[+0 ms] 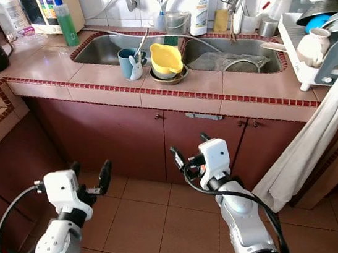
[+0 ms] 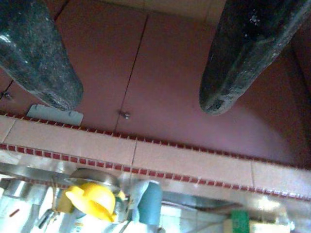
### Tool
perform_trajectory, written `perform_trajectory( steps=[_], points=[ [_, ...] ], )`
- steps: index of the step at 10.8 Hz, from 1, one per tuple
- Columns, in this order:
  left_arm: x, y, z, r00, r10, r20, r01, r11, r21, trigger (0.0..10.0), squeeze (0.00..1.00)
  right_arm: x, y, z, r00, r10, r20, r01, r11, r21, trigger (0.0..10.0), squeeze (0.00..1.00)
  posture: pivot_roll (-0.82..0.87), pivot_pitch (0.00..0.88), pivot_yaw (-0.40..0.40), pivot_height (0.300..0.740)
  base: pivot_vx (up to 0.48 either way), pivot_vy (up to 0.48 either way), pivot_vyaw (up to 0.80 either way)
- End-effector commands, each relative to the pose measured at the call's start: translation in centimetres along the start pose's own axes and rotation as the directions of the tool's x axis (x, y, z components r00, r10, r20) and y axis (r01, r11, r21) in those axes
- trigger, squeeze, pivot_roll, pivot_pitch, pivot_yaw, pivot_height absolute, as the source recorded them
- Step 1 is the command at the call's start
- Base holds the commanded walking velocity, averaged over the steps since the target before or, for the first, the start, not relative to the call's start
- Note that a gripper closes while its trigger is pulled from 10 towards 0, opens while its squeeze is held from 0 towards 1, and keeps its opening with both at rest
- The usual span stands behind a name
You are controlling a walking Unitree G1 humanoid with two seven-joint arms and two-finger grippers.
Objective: Kitchen organization
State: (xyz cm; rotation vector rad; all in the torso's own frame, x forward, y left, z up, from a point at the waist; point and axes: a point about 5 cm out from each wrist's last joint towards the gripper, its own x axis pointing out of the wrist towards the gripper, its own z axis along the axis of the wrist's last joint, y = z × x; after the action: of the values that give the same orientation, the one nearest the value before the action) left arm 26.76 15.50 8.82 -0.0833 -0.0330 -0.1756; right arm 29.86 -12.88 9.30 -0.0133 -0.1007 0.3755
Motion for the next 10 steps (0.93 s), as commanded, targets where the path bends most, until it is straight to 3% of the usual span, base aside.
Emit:
perform_trajectory(
  steps=[1,5,7,10],
  points=[
    [0.41,0.1,0.44,1.0,-0.007,0.02,0.007,1.0,0.018,10.0,0.0,0.38,-0.22,0.33,1.0,0.004,0.007,-0.004,1.0,-0.013,10.0,0.0,-0.06,0.0,-0.036,0.74,0.0,0.0,0.0],
    [1.31,0.48,1.06,0.999,-0.007,0.037,0.006,0.999,0.035,10.0,0.0,0.86,-0.12,0.67,1.0,0.022,0.018,-0.021,0.999,-0.031,10.0,0.0,-0.06,0.0,-0.04,0.74,0.0,0.0,0.0],
    [0.98,0.51,0.56,0.999,-0.03,0.014,0.029,0.996,0.081,10.0,0.0,0.45,-0.03,0.36,1.0,0.022,0.011,-0.021,0.999,-0.034,10.0,0.0,-0.06,0.0,-0.039,0.74,0.0,0.0,0.0],
    [0.96,0.49,0.58,1.0,-0.03,0.005,0.029,0.997,0.074,10.0,0.0,0.18,-0.09,0.31,1.0,0.007,0.01,-0.007,0.999,-0.032,10.0,0.0,-0.07,0.001,-0.031,0.74,0.0,0.0,0.0]
  ],
)
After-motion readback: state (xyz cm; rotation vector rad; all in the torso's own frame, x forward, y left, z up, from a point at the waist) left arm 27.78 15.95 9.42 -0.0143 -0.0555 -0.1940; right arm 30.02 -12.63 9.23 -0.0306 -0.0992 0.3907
